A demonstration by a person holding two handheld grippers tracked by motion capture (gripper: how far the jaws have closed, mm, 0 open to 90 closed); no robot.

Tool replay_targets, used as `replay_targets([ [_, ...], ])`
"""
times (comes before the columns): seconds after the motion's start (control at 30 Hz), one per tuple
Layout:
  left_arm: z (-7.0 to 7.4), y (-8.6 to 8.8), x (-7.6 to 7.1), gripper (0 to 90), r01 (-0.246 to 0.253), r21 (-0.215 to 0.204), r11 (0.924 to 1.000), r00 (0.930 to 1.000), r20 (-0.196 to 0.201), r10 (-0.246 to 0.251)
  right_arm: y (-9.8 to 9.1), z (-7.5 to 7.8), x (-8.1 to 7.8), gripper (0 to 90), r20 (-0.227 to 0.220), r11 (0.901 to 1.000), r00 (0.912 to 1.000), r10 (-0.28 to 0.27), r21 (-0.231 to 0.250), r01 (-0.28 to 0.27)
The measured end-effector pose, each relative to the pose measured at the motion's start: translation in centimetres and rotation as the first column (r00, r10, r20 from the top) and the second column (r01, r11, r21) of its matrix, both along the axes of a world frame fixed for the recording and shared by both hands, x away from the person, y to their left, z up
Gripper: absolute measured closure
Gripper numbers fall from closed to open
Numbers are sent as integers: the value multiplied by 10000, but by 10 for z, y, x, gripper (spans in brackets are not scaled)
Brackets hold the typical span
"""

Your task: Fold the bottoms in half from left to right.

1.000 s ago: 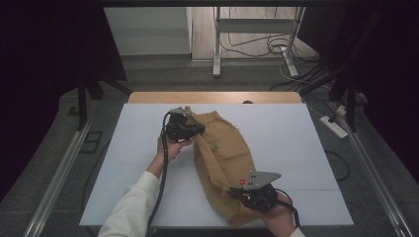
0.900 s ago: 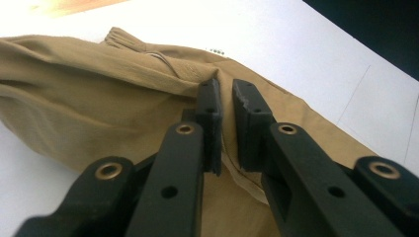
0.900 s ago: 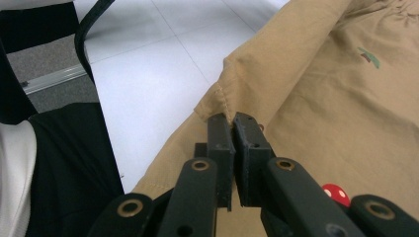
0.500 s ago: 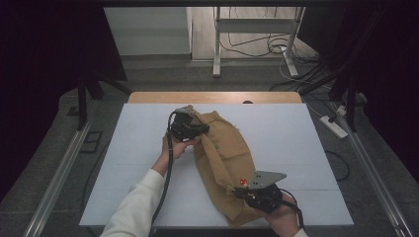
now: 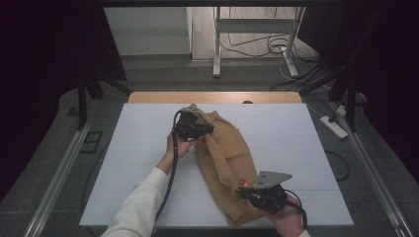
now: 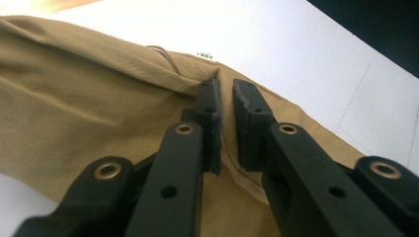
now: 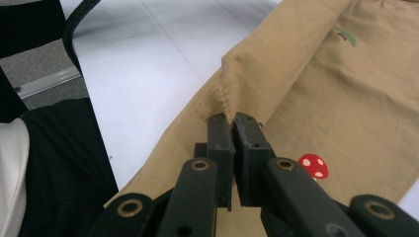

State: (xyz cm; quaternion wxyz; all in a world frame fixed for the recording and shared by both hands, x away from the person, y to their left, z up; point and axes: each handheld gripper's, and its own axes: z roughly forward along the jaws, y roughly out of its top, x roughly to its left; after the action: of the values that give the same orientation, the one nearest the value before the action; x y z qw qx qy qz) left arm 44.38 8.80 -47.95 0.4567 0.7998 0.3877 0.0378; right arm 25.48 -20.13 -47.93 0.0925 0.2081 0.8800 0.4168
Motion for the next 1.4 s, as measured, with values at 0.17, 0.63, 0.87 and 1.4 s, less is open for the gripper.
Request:
replay_targets([
  [0.17,-2,-4,1,809,26,31,10000,10000,-35,-26,-2,0,-1,861,-18,10000,10000,-40,-16,40],
  [0.63,-7,-19,6,810,136,88,9999,9998,-152,-135,-9,-1,-2,861,-80,9998,9998,-201,-97,200],
  [0.87,-12,-28,9,809,159,177,9997,9995,-260,-154,-13,-5,-2,861,-170,9992,9994,-312,-244,308],
  [1.4,-16,-43,11,797,312,251,9992,9990,-321,-303,-21,-8,-5,860,-230,9980,9986,-485,-419,475],
])
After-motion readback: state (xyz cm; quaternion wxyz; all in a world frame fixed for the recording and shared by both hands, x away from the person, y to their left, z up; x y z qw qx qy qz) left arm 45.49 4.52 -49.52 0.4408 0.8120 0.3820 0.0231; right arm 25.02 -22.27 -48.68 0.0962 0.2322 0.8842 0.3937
